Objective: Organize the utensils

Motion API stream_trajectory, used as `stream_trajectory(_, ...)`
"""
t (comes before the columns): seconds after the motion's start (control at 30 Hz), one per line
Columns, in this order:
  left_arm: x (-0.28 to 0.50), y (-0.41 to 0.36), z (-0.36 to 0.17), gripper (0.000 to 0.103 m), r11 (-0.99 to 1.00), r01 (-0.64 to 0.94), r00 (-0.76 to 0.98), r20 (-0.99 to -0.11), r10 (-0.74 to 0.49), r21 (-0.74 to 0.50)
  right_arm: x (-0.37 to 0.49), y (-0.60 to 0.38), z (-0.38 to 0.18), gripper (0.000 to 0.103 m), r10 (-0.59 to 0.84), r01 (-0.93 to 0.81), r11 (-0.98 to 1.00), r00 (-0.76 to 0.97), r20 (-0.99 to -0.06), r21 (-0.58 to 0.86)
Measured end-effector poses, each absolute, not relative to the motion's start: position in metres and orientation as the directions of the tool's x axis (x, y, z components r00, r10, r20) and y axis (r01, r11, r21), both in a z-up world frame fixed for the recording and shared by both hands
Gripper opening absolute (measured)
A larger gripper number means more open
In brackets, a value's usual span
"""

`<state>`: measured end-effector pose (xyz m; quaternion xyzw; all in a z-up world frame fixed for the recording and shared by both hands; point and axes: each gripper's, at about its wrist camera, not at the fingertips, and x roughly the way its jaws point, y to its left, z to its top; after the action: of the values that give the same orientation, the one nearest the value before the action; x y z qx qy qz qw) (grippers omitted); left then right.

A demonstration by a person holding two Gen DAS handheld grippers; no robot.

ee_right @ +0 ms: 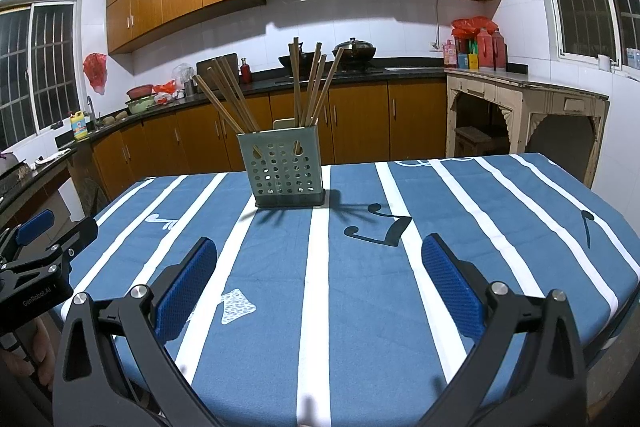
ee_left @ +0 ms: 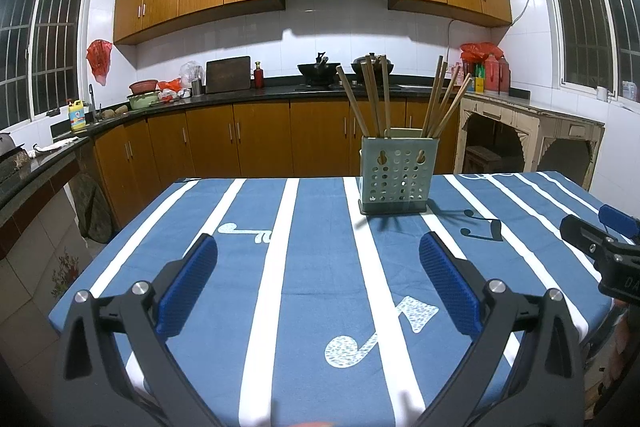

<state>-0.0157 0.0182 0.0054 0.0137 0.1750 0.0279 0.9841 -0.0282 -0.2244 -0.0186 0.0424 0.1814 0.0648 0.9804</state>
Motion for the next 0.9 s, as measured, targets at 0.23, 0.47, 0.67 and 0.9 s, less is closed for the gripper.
stream_trajectory(0.23,-0.0157,0.0183,0.0058,0.099,0.998,-0.05,0.937,-0.345,0.059,0.036,-0.0278,-0.2244,-0.0179,0.101,0.143,-0.112,0.988,0.925,-0.351,0.107)
stream_trajectory(0.47,-0.0153,0.0164,0.0027,0.099,0.998,-0.049,0.937,-0.346,0.057,0.034,-0.0286,-0.2243,-0.0179,0.101,0.142,-0.11,0.988,0.926,-0.351,0.108)
stream_trajectory(0.67,-0.0152,0.0165,0.0034,0.099,0.998,-0.048,0.936,-0.347,0.057,0.034,-0.0284,-0.2246,-0.0172,0.101,0.142,-0.111,0.988,0.925,-0.351,0.108)
stream_trajectory(0.9,-0.0156,0.015,0.0022,0.099,0.998,-0.047,0.936,-0.348,0.054,0.031,-0.0276,-0.2249,-0.0165,0.101,0.143,-0.111,0.988,0.925,-0.352,0.109)
